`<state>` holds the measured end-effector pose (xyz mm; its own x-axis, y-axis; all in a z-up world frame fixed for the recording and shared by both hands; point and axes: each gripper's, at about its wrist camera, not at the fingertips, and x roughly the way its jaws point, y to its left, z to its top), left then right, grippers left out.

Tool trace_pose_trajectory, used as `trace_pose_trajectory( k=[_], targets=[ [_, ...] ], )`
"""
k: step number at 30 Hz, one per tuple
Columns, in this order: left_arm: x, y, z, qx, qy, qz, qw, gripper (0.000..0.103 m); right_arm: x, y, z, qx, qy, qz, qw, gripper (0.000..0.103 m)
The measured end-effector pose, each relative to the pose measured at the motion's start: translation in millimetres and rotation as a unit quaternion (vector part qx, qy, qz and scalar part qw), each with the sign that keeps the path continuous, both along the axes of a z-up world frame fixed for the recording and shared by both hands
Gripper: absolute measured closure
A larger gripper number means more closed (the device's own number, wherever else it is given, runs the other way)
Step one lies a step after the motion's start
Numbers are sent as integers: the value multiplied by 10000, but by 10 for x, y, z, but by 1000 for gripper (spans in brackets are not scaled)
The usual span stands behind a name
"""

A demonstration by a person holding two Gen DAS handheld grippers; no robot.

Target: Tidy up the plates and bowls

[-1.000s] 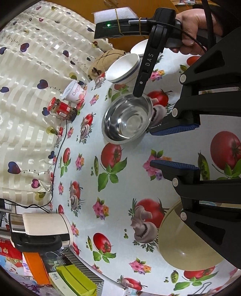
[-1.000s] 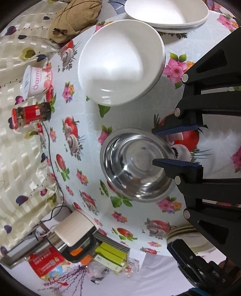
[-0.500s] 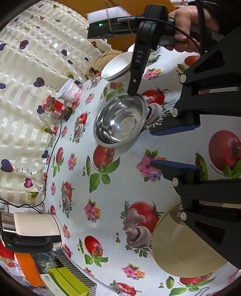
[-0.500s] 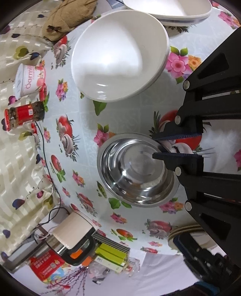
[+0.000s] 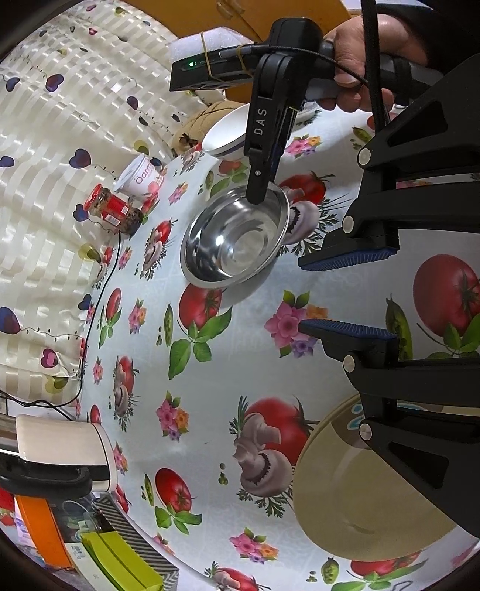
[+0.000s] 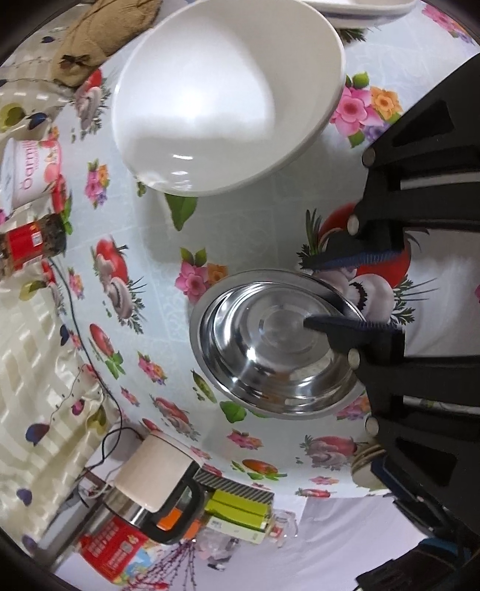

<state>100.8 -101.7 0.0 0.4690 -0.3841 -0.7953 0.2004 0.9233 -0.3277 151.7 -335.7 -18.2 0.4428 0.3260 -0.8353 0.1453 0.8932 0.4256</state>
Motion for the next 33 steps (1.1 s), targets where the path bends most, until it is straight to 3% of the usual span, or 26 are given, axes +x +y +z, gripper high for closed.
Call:
trace_pose_trajectory(
  k=[2, 4, 8, 15, 28, 31, 33],
  targets=[
    [5, 9, -11, -31, 13, -13, 10000, 75, 6, 32, 11, -170, -25, 55, 9998, 74],
    [11, 15, -25, -82, 29, -45, 10000, 75, -2, 44, 23, -237, -33, 74, 9997, 85],
    [17, 5, -39, -190, 39, -135, 9997, 75, -88, 32, 51, -376, 16, 89, 9993, 87],
    [-32, -32, -47, -297, 60, -379, 9988, 75, -422, -102, 38, -505, 213, -90, 9985, 88],
    [-164, -173, 36, -156, -5, -599, 9981, 75, -967, -269, 42, -487, 358, -281, 9978, 87],
    [-194, -217, 67, -72, -30, -551, 9984, 75, -998, -286, 37, -432, 360, -157, 9983, 83],
    [-203, -252, 90, -15, -49, -529, 9986, 75, -1015, -298, 68, -430, 284, -126, 9986, 70]
  ],
)
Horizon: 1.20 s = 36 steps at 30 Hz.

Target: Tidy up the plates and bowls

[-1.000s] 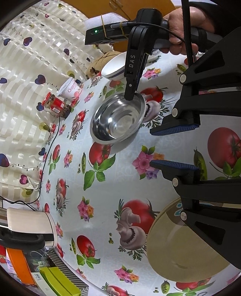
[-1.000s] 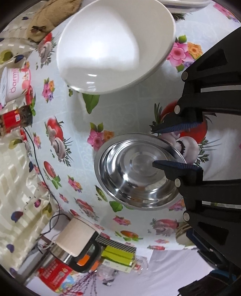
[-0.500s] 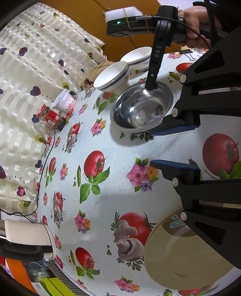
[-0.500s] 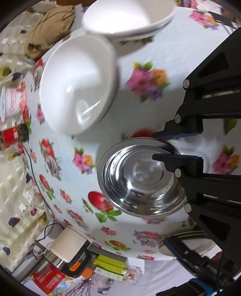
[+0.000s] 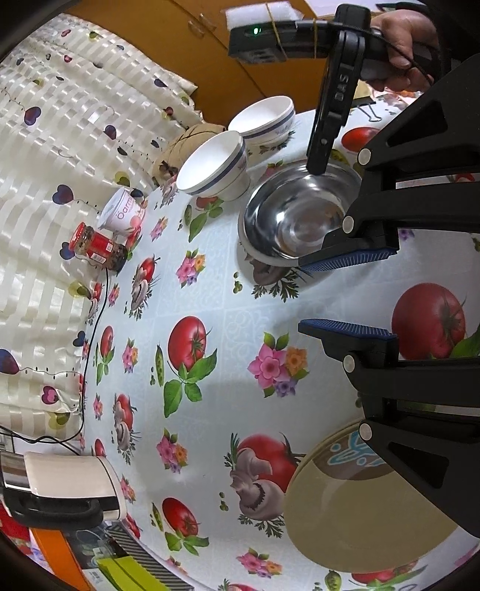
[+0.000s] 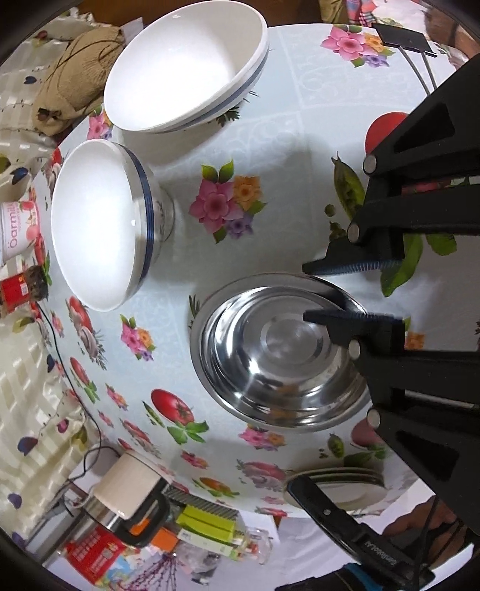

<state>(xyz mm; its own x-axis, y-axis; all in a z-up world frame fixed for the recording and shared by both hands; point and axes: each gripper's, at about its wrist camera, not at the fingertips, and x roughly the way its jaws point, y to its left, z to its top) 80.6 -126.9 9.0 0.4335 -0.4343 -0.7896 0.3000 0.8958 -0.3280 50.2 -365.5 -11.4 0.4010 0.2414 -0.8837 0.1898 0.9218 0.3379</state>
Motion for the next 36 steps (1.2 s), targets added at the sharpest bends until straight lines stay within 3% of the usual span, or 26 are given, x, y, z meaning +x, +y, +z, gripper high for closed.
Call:
trace_pose_trajectory(
  k=[2, 14, 36],
  targets=[
    [-6, -52, 28, 68, -22, 8, 10000, 75, -34, -30, 56, 12, -136, 35, 9999, 61],
    [25, -344, 199, 135, -107, -188, 9997, 75, -131, -192, 404, -114, -927, 221, 9954, 61],
    [227, -564, 270, -87, 41, -361, 9993, 75, -55, -238, 629, -399, -1283, 303, 9905, 61]
  ],
)
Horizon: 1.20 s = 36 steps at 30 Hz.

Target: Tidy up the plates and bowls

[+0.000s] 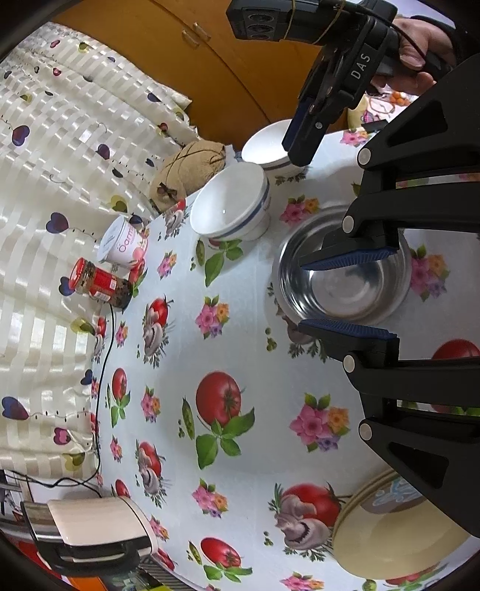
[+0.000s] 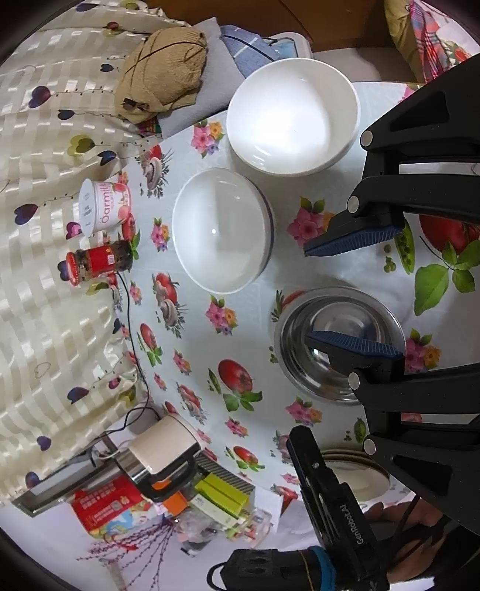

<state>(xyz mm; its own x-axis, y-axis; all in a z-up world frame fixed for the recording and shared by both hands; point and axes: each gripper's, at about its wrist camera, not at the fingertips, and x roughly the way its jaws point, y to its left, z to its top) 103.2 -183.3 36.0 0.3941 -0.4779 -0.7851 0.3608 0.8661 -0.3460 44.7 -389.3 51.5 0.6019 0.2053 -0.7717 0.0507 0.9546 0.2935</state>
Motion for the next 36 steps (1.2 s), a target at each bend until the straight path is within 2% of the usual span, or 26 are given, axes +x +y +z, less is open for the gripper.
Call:
trace_pose_trajectory(
  k=[25, 36],
  targets=[
    [183, -545, 28, 151, -114, -180, 9997, 75, 128, -347, 40, -122, -168, -253, 9995, 61],
    [386, -817, -26, 84, -119, -180, 9997, 75, 319, -552, -47, -207, -116, -411, 9989, 67]
  ],
)
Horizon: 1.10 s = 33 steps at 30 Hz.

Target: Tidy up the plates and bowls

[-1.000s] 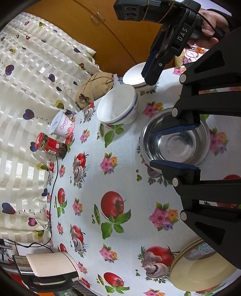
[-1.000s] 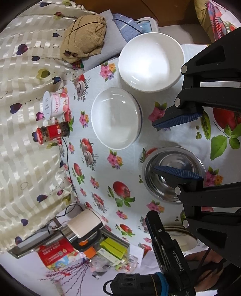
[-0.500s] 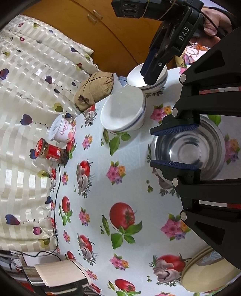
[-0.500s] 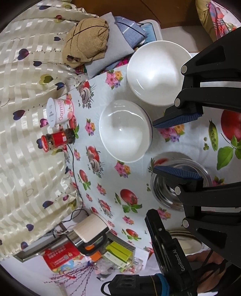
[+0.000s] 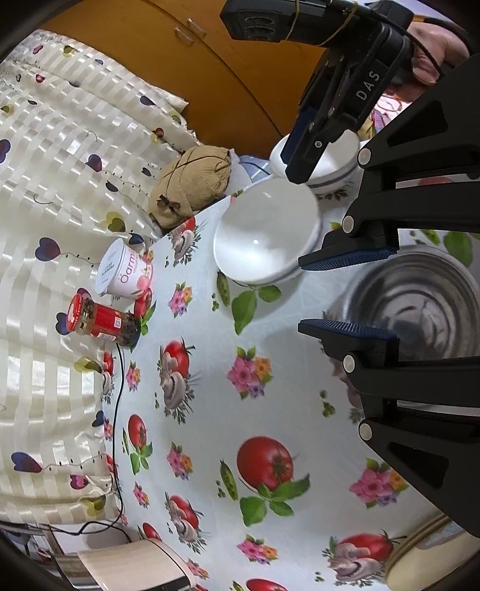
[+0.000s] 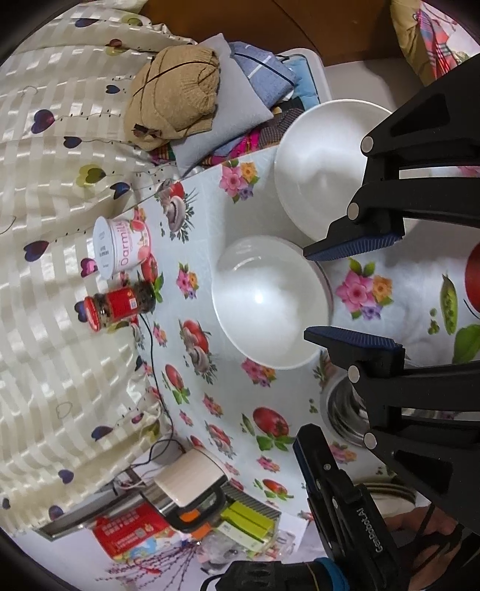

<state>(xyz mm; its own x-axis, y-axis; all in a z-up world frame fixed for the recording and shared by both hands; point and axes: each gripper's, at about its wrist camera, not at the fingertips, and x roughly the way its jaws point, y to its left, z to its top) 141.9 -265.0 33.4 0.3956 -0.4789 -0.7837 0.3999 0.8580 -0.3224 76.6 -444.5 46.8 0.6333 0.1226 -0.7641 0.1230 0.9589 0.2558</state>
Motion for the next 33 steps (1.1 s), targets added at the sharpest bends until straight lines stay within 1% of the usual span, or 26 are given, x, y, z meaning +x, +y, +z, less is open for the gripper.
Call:
trace_pose_trajectory(
  k=[11, 21, 23, 28, 33],
  targets=[
    [205, -228, -88, -6, 63, -47, 10000, 75, 237, -125, -70, -103, 77, -68, 9999, 69],
    [276, -316, -222, 157, 109, -61, 9998, 75, 340, -194, -152, -179, 154, -150, 9996, 73],
    [281, -334, -231, 181, 103, -84, 9997, 75, 359, -194, -173, -201, 183, -151, 9995, 78],
    [303, -378, -262, 202, 138, -134, 9996, 75, 383, -235, -230, -167, 243, -205, 9994, 84],
    [306, -417, -292, 219, 164, -202, 9994, 75, 394, -247, -288, -131, 304, -226, 9992, 87]
  ],
)
